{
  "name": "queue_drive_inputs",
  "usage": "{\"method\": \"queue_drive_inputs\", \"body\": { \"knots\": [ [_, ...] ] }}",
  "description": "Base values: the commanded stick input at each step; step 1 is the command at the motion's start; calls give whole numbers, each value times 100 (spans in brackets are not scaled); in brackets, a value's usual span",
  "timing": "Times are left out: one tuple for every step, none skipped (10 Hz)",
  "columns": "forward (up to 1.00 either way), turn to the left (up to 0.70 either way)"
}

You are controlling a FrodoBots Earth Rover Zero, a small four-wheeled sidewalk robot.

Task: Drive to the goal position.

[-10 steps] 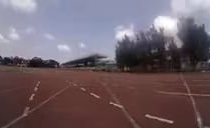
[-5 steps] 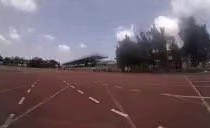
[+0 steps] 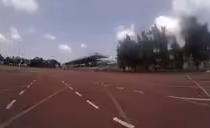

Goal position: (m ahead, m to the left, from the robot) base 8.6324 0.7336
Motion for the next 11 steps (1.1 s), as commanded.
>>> {"method": "queue_drive_inputs", "body": {
  "knots": [
    [70, 0],
    [70, 0],
    [70, 0],
    [70, 0],
    [70, 0],
    [70, 0],
    [70, 0],
    [70, 0],
    [70, 0],
    [70, 0],
    [70, 0]
  ]
}}
